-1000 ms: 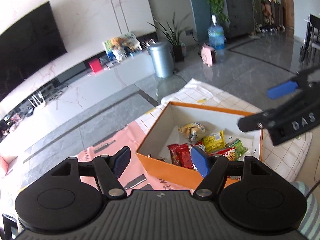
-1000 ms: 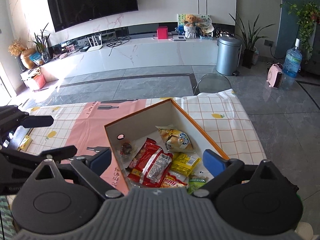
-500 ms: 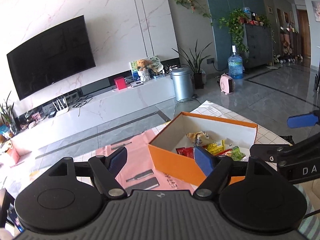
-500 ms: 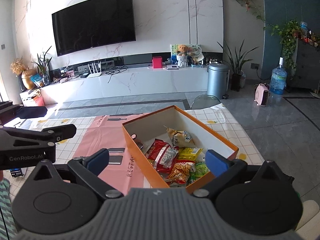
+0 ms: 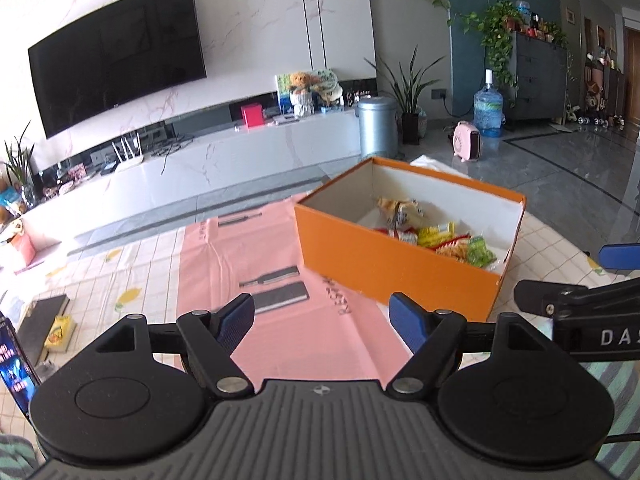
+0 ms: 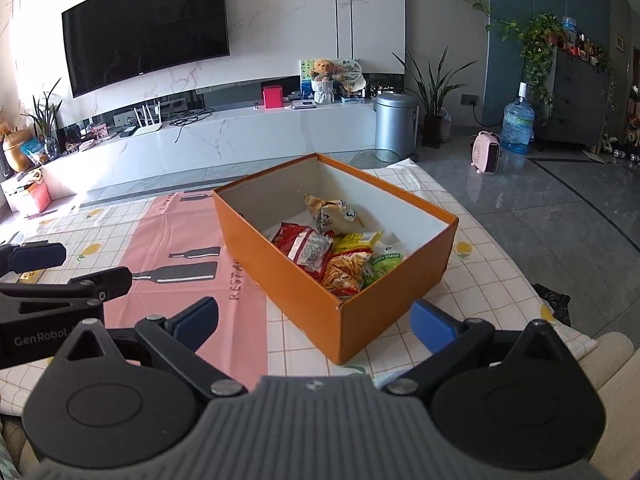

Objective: Organize snacks

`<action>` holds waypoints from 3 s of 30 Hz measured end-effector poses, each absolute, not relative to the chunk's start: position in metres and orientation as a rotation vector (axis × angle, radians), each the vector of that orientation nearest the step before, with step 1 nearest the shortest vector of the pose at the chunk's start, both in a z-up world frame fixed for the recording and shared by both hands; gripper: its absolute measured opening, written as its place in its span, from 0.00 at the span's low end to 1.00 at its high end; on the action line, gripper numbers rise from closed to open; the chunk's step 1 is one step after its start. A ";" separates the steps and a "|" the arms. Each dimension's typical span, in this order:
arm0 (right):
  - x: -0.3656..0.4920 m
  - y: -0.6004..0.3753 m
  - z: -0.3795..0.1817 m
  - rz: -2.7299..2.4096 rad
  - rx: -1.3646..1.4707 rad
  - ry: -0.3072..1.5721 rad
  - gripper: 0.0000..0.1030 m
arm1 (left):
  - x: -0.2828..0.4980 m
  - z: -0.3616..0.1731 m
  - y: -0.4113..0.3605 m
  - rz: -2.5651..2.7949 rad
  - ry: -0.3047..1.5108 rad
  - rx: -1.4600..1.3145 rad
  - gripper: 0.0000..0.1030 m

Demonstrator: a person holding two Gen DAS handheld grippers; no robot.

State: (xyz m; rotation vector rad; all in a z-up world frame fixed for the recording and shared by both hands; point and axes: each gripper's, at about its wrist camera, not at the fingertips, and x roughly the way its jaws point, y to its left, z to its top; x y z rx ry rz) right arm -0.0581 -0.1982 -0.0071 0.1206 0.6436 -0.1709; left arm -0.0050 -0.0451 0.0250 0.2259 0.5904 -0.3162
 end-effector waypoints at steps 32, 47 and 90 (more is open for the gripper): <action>-0.038 -0.182 -0.031 -0.190 0.087 0.736 0.96 | -0.004 0.006 -0.034 -0.315 0.665 0.222 0.87; -0.039 -0.182 -0.031 -0.194 0.085 0.737 0.96 | -0.005 0.007 -0.033 -0.306 0.668 0.206 0.87; -0.038 -0.174 -0.036 -0.188 0.083 0.750 0.96 | -0.005 0.008 -0.026 -0.292 0.663 0.188 0.87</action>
